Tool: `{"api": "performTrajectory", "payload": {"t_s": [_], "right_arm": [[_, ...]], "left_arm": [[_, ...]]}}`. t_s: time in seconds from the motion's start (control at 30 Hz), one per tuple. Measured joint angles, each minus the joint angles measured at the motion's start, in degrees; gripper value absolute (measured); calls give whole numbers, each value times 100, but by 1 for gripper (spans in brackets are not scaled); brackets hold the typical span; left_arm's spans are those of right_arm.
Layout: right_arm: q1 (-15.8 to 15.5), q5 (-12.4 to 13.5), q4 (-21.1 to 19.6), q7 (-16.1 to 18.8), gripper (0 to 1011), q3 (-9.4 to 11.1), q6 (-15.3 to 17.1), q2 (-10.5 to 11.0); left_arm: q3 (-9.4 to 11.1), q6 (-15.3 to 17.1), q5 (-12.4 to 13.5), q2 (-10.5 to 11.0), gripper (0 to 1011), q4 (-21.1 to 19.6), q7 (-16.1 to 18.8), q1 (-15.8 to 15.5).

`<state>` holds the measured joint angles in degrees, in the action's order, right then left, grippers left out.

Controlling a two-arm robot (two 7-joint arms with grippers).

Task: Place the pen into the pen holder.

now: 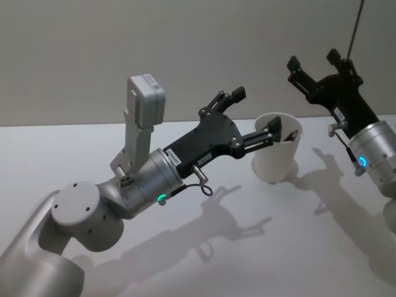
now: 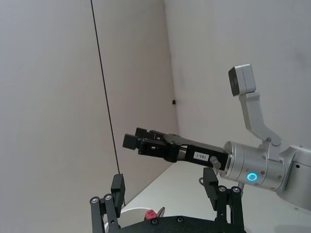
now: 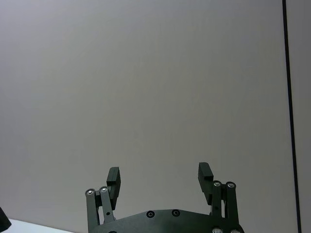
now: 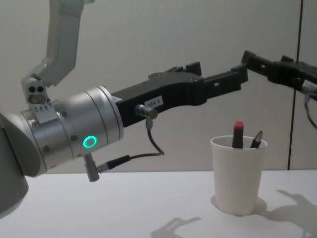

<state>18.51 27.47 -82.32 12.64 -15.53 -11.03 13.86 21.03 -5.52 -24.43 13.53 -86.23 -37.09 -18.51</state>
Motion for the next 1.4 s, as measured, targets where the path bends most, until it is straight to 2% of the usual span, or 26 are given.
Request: {"api": "performTrajectory", "payload": {"t_s": [0.2,0.43,1.27,1.4], "right_arm": [[-56,-20,-50,-21,1002,5,36,14],[-312,-170,-302,-139,1002,41,207,85],[-1670,-950,-1632,-758,1002,228,1121,473],[-1791,-1018,-1754,-814,1002,245,1204,509]], "left_arm": [[5,7,10,11,1001,-3,42,7],[50,65,135,88,1001,-69,379,51],[313,394,805,523,1001,-438,2275,312],[360,455,926,600,1001,-503,2617,357]]}}
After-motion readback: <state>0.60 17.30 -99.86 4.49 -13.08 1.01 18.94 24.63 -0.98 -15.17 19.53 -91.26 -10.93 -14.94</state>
